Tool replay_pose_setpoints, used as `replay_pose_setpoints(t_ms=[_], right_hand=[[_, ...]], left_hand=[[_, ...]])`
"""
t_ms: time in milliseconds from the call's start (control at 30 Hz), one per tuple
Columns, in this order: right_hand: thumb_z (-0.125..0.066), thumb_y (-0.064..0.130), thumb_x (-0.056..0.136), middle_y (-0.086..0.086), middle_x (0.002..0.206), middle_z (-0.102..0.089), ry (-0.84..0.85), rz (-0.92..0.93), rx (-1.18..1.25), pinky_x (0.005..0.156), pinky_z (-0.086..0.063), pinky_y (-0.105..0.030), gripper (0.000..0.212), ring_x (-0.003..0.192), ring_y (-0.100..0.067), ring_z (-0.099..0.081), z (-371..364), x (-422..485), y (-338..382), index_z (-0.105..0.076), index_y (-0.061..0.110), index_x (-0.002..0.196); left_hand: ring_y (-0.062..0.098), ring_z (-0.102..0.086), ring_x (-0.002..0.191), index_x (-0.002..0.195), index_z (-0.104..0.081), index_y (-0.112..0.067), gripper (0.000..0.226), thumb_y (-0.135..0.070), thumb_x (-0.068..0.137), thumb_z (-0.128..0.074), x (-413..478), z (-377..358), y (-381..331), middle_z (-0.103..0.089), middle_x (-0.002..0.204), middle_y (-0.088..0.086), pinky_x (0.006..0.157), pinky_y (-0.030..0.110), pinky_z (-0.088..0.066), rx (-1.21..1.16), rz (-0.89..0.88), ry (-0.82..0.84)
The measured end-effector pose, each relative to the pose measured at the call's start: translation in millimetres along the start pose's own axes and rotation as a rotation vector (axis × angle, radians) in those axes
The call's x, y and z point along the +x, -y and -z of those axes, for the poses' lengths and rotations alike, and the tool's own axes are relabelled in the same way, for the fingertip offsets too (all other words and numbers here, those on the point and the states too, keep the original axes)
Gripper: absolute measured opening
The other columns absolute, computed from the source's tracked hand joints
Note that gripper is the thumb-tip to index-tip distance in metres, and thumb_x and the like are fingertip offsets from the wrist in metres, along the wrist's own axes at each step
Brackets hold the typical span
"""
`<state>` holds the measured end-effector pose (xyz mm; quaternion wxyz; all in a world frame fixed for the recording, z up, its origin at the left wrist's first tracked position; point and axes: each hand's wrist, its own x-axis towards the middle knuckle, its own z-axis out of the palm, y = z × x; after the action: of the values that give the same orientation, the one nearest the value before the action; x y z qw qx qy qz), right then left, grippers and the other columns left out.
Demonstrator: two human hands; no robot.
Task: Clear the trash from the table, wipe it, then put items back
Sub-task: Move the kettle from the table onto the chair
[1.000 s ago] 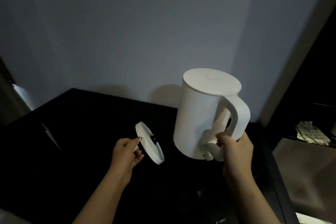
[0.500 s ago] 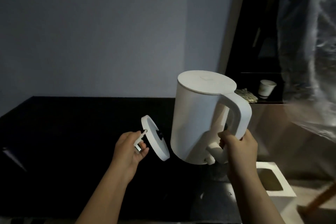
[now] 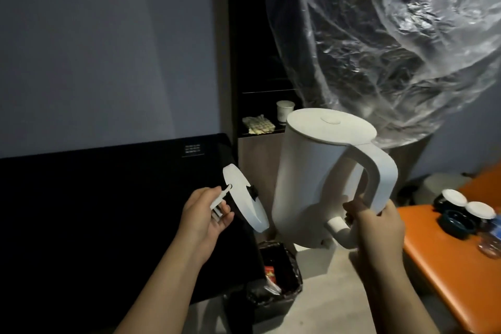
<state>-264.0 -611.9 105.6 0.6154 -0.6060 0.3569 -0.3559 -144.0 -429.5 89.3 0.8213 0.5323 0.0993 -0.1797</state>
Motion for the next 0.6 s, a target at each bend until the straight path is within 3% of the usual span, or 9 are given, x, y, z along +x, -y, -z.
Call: replay_pose_setpoints(t_ms=[200,267,367,600], right_hand=[[-0.056,-0.006,0.081,-0.017,0.074,-0.049,-0.071,-0.017,-0.070,0.049,-0.037,-0.025,0.005,0.063,-0.023,-0.044,101.4,59.8,-6.6,-0.052,-0.004,0.083],[-0.058,-0.004,0.079,-0.014,0.071,-0.050,-0.112,-0.033,-0.083,0.054,-0.040,-0.026,0.007,0.068,-0.025,-0.046,127.8,80.1,-16.8,-0.052,0.000,0.079],[-0.062,0.001,0.077,-0.012,0.071,-0.054,-0.153,-0.063,-0.086,0.066,-0.039,-0.038,0.013,0.072,-0.028,-0.048,161.8,108.0,-30.6,-0.053,0.010,0.071],[-0.061,0.003,0.072,-0.008,0.063,-0.050,-0.299,-0.125,-0.064,0.064,-0.035,-0.036,0.018,0.067,-0.023,-0.045,214.7,161.0,-58.2,-0.049,0.013,0.064]], left_hand=[[0.010,-0.047,0.047,0.078,-0.048,-0.012,0.016,-0.010,0.094,-0.051,-14.2,-100.3,67.7,-0.048,0.053,0.001,0.055,0.026,-0.045,-0.009,0.068,0.065],[0.010,-0.046,0.047,0.077,-0.048,-0.013,0.017,-0.009,0.094,-0.050,-16.2,-127.6,86.5,-0.047,0.053,0.001,0.054,0.026,-0.046,0.003,0.093,0.074],[0.011,-0.046,0.047,0.076,-0.047,-0.013,0.019,-0.008,0.094,-0.050,-13.1,-163.9,112.8,-0.046,0.054,0.002,0.050,0.024,-0.047,0.028,0.140,0.091],[0.015,-0.043,0.053,0.080,-0.048,-0.010,0.015,-0.007,0.094,-0.049,15.1,-242.3,166.7,-0.044,0.057,0.007,0.057,0.028,-0.043,0.151,0.245,0.142]])
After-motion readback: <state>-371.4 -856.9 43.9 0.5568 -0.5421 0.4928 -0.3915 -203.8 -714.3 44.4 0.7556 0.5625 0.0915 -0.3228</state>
